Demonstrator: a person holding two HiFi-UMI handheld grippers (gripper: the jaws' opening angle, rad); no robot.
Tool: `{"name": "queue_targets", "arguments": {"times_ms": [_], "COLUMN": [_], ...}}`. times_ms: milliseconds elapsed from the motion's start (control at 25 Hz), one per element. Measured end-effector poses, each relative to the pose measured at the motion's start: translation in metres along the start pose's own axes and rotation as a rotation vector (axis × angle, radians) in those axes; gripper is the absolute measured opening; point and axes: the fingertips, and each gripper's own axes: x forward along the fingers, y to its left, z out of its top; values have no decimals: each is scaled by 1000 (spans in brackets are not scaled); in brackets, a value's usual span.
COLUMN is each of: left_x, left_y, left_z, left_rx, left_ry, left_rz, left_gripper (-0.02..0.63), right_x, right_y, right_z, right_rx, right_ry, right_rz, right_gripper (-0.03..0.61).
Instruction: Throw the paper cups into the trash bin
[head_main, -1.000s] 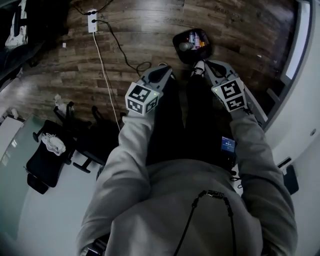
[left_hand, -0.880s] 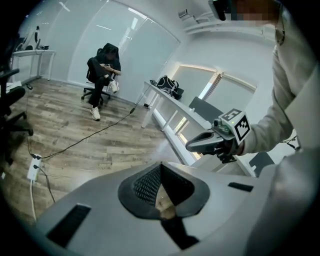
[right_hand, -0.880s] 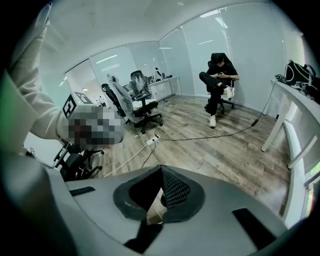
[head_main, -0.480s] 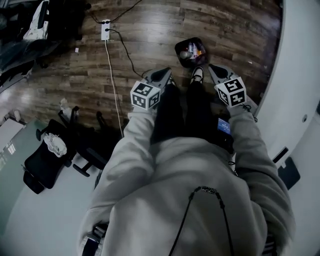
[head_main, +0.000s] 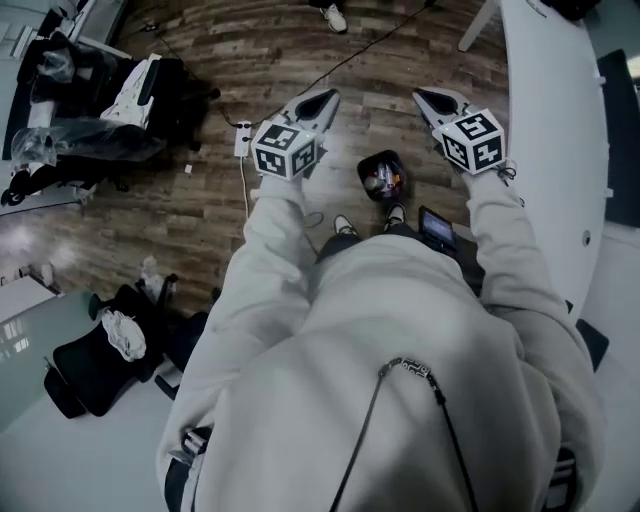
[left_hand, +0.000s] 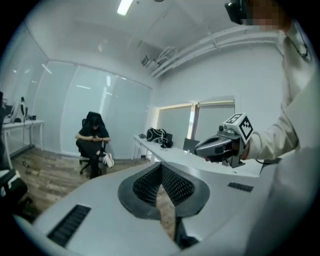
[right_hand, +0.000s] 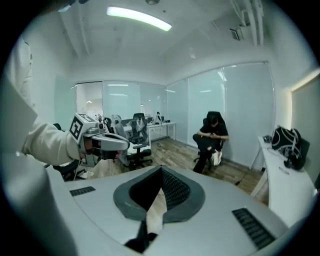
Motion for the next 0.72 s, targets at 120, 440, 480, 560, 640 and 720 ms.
{"name": "queue_targets", "arguments": {"times_ms": [120,440,480,560,640,720], "left_x": [-8,-55,-55,-53,-53,-53], "left_y": [-8,-40,-42,-44,-49,-56], "left_z": [80,218,218,213,212,214], "left_rx": [109,300,295,289,301,313], "left_ry": [-84,-265,-266,-256,-245,-244], "left_rz": [0,-59,-59,-65,-83,-107], "left_gripper": [-5,-5,-5,-5,-5,-5], "right_x": [-23,-79,-85,-92,-94,-94], "right_y": [11,29,30,32,37,41], "right_z": [75,198,200,200,203,204], "right_rx": [-82,-130,-132,-139,-138,-134], "right_ry": [-115,-367,-377,-385,-394,-395], "right_rz": [-9,-53,-60,-71,-70,-69], "right_gripper": [20,20,20,20,20,20]}}
